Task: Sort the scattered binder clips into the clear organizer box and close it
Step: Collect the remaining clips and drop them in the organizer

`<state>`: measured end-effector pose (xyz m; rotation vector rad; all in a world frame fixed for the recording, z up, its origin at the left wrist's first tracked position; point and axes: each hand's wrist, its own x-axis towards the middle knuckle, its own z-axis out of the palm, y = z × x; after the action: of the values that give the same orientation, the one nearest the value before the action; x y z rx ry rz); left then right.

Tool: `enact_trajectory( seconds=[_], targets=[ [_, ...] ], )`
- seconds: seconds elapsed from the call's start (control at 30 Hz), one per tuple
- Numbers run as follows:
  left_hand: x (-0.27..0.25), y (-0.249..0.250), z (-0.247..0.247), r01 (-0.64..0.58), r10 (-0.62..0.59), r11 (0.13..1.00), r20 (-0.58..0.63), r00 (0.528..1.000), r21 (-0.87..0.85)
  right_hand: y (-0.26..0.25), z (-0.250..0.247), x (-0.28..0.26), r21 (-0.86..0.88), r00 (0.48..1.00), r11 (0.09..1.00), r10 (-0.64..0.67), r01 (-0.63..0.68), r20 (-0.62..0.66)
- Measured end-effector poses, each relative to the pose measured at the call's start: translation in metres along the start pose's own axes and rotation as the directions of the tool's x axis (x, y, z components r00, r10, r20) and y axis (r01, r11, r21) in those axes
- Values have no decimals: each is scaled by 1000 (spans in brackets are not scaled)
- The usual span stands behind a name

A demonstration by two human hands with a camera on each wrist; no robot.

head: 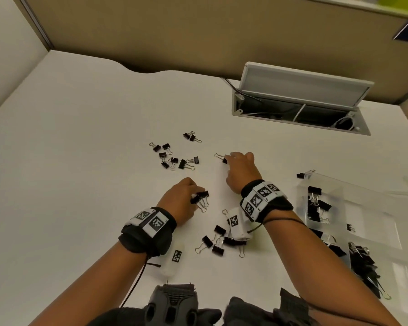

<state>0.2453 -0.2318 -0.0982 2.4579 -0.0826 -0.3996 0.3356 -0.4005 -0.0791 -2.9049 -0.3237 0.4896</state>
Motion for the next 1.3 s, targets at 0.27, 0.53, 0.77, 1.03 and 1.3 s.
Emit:
enact_trajectory(
  seconds=[0.27, 0.53, 0.77, 1.03, 1.3],
  targets=[
    [-39, 6, 11, -43, 38, 999, 122, 992, 34, -25, 12, -59, -115, 970, 966, -221, 232, 100],
    [-26, -4, -17, -10, 19, 995, -88, 996, 104, -17, 17, -113, -44, 963, 970, -231, 239, 139],
    [6, -13, -28, 88, -121, 922, 63, 991, 376, -3, 13, -123, 40, 978, 985, -173, 169, 115],
    [-28, 6, -26, 66, -101, 968, 138, 985, 242, 25, 10, -145, 170, 997, 985, -30, 18, 73],
    [-63, 6, -12, 57, -45, 997, 232, 972, -45, 39, 20, -166, 251, 978, 959, 81, -129, 193]
  ],
)
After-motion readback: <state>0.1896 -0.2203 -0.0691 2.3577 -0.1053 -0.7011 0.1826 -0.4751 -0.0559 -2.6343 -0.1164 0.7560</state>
